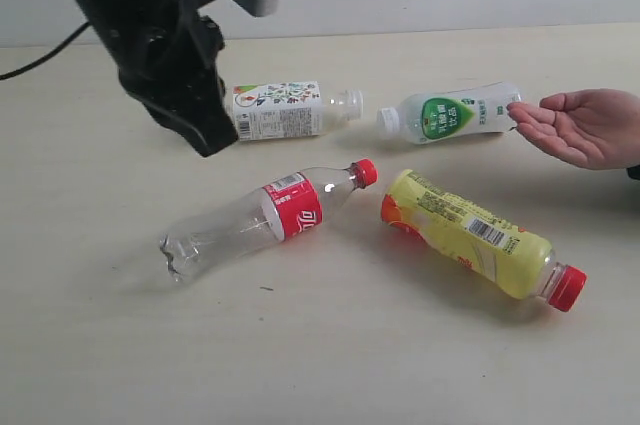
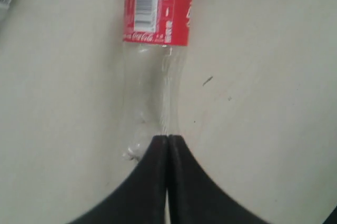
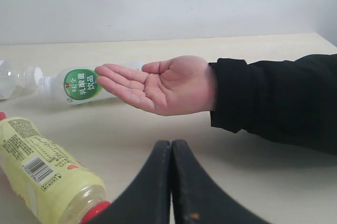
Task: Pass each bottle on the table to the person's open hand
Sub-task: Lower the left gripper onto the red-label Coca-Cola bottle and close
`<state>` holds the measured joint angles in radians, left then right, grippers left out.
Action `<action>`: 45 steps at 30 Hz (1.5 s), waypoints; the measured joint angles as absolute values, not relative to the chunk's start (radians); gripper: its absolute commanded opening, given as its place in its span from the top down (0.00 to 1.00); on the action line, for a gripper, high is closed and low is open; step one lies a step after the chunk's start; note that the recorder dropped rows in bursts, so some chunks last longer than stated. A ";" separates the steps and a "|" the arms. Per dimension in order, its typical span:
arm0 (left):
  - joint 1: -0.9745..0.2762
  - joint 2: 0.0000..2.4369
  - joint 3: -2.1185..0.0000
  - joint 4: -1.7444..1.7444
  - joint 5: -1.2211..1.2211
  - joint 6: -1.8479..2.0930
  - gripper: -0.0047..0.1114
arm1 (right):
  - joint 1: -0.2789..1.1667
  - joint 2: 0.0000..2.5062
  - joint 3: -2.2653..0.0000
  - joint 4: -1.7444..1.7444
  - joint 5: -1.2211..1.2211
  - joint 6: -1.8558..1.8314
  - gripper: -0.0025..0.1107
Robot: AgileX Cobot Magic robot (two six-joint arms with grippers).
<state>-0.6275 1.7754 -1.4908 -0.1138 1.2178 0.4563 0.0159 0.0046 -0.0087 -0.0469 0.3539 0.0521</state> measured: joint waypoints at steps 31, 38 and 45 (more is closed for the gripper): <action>-0.663 2.140 -1.561 -0.084 1.087 0.467 0.19 | 0.016 0.005 -0.009 -0.047 0.354 0.052 0.98; -0.663 2.165 -1.561 -0.084 1.077 0.469 0.19 | 0.016 0.005 -0.009 -0.047 0.354 0.052 0.98; -0.663 2.173 -1.561 -0.082 1.067 0.471 0.29 | 0.016 0.005 -0.009 -0.047 0.354 0.052 0.98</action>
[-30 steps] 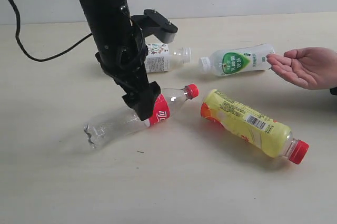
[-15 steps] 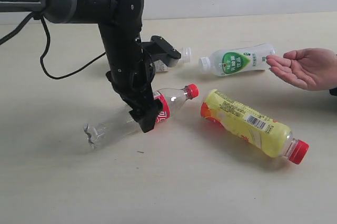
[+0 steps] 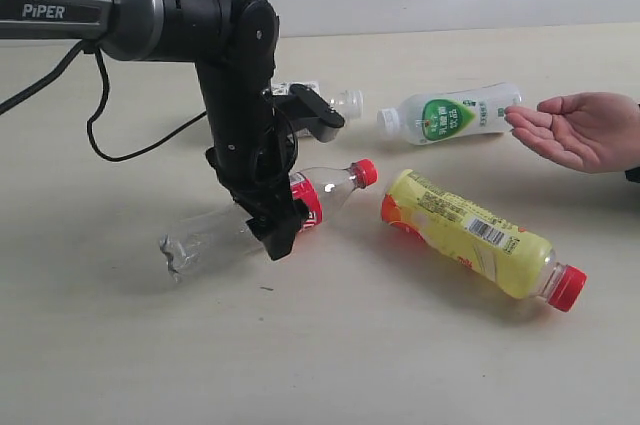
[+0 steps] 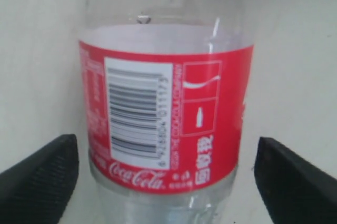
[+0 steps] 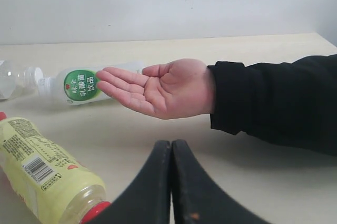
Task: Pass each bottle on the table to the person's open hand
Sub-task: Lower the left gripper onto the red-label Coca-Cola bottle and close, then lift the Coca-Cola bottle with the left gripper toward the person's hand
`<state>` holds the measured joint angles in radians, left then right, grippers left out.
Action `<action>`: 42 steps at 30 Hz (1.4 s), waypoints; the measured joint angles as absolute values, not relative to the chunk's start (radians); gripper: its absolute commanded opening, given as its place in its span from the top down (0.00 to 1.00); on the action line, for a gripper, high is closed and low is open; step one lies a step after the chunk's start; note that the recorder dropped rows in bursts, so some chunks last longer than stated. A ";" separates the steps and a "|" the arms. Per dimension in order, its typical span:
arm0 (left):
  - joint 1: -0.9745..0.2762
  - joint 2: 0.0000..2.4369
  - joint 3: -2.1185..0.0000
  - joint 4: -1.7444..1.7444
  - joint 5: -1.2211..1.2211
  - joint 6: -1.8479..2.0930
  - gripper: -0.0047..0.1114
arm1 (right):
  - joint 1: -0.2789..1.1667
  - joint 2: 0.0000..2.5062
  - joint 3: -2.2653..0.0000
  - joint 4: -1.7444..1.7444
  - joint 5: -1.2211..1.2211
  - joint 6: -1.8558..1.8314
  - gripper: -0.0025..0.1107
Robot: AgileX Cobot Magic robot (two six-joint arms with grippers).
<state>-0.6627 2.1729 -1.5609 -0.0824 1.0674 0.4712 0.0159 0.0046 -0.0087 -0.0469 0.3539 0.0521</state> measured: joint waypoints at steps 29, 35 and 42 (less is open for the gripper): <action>-0.945 1.984 -1.791 0.052 1.220 -0.236 0.96 | 0.016 0.005 -0.009 -0.047 0.354 0.052 0.98; -1.035 2.042 -2.032 0.063 1.222 -0.390 0.96 | 0.016 0.005 -0.009 -0.047 0.354 0.052 0.98; -1.071 2.205 -2.278 0.030 1.223 -0.483 0.96 | 0.016 0.005 -0.009 -0.047 0.354 0.052 0.98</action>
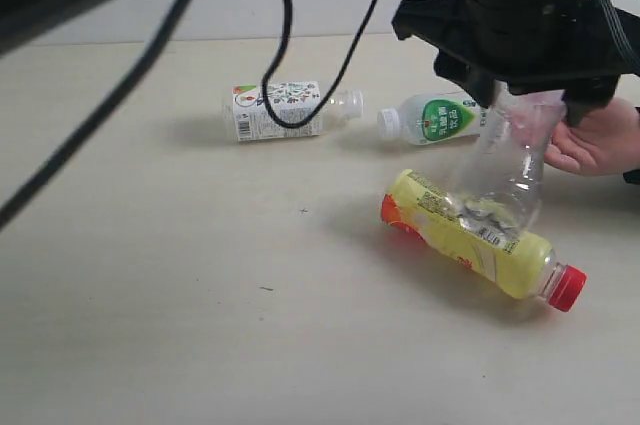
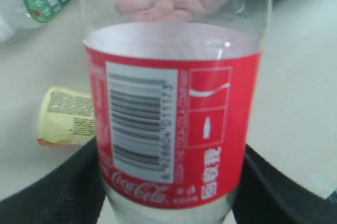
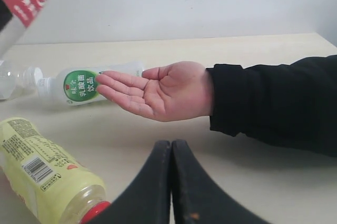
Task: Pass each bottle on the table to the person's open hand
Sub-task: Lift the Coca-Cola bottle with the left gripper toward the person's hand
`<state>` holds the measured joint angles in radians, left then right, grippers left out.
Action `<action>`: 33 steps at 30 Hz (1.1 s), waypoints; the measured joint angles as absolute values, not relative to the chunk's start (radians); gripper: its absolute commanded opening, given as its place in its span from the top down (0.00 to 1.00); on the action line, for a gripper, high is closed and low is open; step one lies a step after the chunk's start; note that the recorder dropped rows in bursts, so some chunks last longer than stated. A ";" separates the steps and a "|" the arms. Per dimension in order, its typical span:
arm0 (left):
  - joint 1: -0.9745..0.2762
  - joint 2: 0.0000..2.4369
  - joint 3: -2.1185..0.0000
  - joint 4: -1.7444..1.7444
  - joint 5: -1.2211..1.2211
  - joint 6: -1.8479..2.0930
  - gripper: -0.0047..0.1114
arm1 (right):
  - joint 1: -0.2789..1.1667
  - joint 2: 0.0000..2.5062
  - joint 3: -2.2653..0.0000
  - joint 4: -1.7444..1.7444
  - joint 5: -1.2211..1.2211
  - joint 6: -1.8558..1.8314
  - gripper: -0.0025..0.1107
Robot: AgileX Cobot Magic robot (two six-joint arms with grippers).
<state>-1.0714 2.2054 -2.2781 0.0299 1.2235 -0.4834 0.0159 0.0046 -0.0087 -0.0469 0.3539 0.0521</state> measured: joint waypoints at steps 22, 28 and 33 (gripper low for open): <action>-0.904 2.523 -2.449 -0.548 0.816 -0.405 0.96 | 0.016 0.005 -0.009 -0.047 0.354 0.052 0.98; -0.889 2.557 -2.449 -0.566 0.722 -0.402 0.96 | 0.016 0.005 -0.009 -0.047 0.354 0.052 0.98; -0.873 2.596 -2.449 -0.649 0.647 -0.402 0.96 | 0.016 0.005 -0.009 -0.047 0.354 0.052 0.98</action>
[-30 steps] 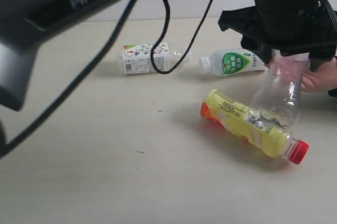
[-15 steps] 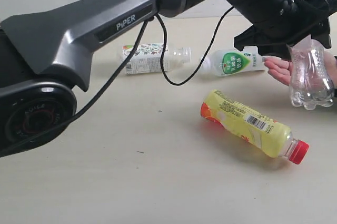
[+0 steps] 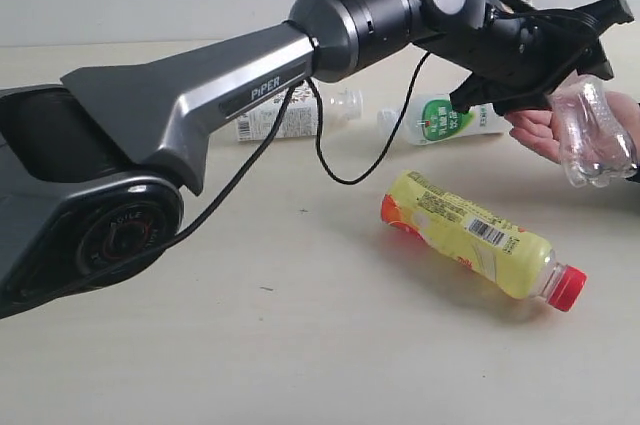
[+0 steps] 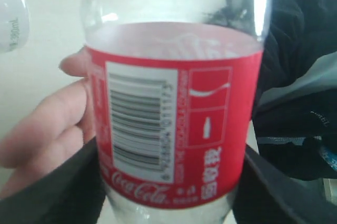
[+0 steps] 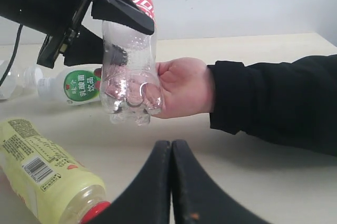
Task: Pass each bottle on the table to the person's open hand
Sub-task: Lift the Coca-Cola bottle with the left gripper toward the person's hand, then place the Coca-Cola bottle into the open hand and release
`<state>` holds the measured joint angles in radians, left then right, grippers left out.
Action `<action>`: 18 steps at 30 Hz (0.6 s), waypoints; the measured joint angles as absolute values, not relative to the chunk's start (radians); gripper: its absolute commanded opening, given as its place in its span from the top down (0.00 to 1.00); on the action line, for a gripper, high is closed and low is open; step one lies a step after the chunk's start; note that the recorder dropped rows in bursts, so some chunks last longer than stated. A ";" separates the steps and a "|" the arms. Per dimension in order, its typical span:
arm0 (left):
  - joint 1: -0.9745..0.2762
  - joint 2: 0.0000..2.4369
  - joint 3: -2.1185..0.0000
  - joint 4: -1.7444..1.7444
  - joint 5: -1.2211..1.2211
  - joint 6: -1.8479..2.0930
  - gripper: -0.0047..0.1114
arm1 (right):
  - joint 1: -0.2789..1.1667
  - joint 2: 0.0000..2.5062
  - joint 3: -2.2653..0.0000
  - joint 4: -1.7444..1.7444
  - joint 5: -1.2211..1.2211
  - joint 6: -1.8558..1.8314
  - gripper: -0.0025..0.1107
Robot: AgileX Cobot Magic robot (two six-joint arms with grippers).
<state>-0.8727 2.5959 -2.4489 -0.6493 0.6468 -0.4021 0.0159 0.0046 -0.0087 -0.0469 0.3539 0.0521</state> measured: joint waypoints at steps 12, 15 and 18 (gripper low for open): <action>-0.860 2.643 -2.449 -0.706 0.630 -0.377 0.95 | 0.016 0.005 -0.009 -0.047 0.354 0.052 0.98; -0.860 2.655 -2.449 -0.712 0.628 -0.375 0.89 | 0.016 0.005 -0.009 -0.047 0.354 0.052 0.98; -0.860 2.665 -2.449 -0.718 0.628 -0.375 0.80 | 0.016 0.005 -0.009 -0.047 0.354 0.052 0.98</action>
